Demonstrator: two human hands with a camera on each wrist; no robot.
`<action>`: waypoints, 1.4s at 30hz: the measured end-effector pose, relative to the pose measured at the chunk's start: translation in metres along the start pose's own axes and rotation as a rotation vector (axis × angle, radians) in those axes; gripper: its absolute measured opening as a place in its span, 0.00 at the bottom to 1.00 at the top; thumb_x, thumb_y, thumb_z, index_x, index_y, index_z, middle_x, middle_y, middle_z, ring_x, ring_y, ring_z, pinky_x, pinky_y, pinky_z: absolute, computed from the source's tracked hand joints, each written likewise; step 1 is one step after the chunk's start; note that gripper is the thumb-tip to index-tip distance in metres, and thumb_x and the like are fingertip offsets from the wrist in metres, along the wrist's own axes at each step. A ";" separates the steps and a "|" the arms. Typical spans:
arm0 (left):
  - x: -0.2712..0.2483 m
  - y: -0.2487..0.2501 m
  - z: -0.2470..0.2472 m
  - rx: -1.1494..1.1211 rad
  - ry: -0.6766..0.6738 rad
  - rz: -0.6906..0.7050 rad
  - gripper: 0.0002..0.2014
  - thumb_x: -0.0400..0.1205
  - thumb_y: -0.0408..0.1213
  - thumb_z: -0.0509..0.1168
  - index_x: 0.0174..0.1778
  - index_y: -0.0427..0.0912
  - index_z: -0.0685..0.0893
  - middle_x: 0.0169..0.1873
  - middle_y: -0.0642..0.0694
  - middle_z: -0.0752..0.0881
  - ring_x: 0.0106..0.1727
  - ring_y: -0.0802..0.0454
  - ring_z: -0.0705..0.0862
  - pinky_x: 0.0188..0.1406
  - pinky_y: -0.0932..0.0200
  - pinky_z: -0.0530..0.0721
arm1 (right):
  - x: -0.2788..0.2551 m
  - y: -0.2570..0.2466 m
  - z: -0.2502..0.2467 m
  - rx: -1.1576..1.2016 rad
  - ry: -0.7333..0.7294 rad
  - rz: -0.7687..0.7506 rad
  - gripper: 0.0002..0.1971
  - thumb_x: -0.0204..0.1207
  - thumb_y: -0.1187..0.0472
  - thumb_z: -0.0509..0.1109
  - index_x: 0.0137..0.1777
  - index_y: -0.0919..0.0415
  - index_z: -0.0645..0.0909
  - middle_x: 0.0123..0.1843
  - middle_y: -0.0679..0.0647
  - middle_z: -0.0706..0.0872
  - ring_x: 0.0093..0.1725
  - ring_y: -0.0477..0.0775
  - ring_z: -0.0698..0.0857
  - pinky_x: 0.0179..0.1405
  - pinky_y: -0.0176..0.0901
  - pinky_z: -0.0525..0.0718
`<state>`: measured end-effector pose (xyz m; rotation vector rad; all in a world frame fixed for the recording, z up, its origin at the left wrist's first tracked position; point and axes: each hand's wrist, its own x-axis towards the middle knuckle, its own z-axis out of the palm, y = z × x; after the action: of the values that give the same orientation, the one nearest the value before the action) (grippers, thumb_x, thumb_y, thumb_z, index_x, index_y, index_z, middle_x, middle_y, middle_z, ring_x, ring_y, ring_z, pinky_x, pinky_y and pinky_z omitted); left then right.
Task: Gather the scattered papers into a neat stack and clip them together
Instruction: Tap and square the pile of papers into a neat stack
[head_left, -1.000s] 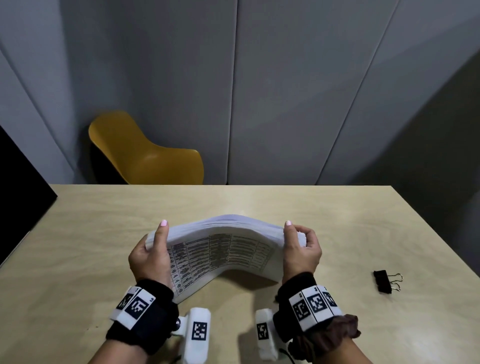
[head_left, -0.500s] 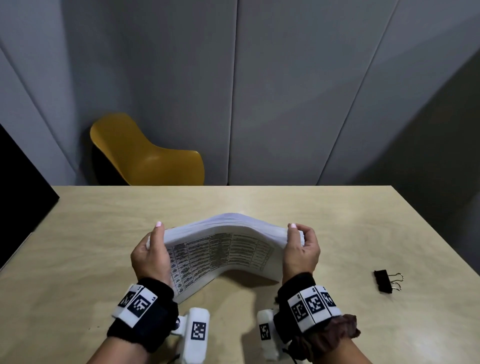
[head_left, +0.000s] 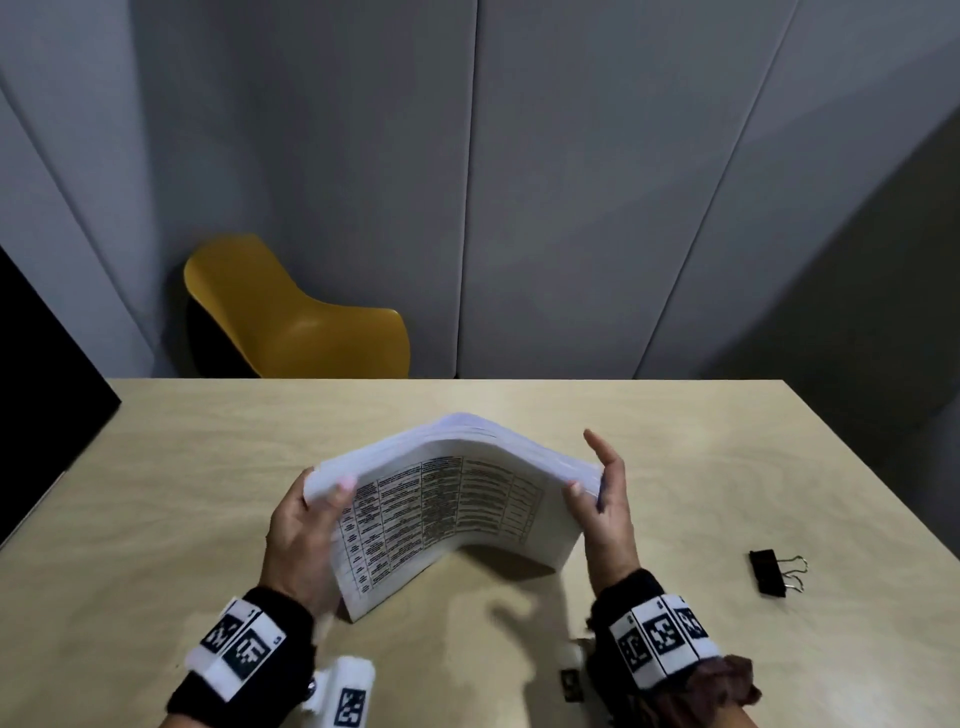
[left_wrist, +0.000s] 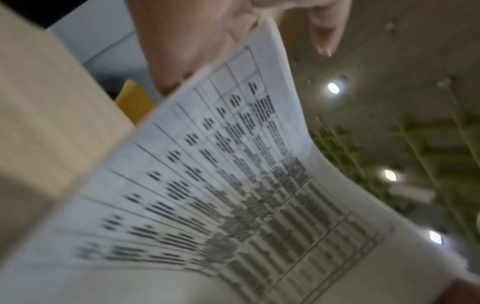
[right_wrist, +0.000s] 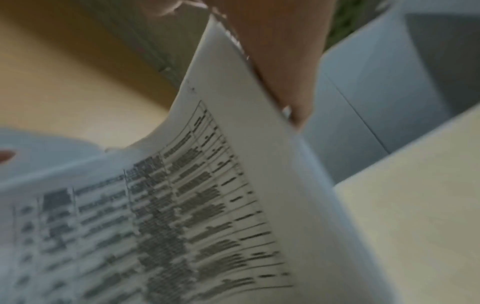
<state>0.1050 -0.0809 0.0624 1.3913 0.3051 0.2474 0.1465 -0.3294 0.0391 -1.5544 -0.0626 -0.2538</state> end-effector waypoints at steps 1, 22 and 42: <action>-0.002 -0.001 -0.005 0.044 -0.064 0.032 0.07 0.79 0.31 0.65 0.50 0.46 0.80 0.37 0.54 0.90 0.42 0.58 0.87 0.37 0.62 0.85 | -0.002 0.003 -0.008 -0.068 -0.118 -0.008 0.47 0.52 0.39 0.76 0.74 0.44 0.63 0.68 0.38 0.73 0.62 0.30 0.76 0.61 0.25 0.74; 0.003 -0.012 -0.004 0.144 0.057 0.208 0.12 0.75 0.17 0.65 0.48 0.36 0.81 0.24 0.62 0.88 0.32 0.70 0.86 0.29 0.82 0.78 | -0.013 0.018 0.005 -0.065 0.068 0.004 0.20 0.69 0.77 0.72 0.42 0.47 0.87 0.38 0.39 0.91 0.41 0.34 0.87 0.45 0.30 0.83; 0.005 -0.020 -0.018 0.706 0.117 0.608 0.24 0.78 0.34 0.54 0.73 0.44 0.74 0.64 0.43 0.76 0.63 0.53 0.75 0.63 0.56 0.72 | -0.018 -0.004 0.008 -0.584 0.040 -0.381 0.24 0.71 0.68 0.61 0.66 0.50 0.80 0.66 0.60 0.73 0.63 0.18 0.65 0.59 0.10 0.62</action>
<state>0.1031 -0.0659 0.0401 2.1574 0.0476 0.7779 0.1288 -0.3191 0.0390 -2.1128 -0.2737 -0.6469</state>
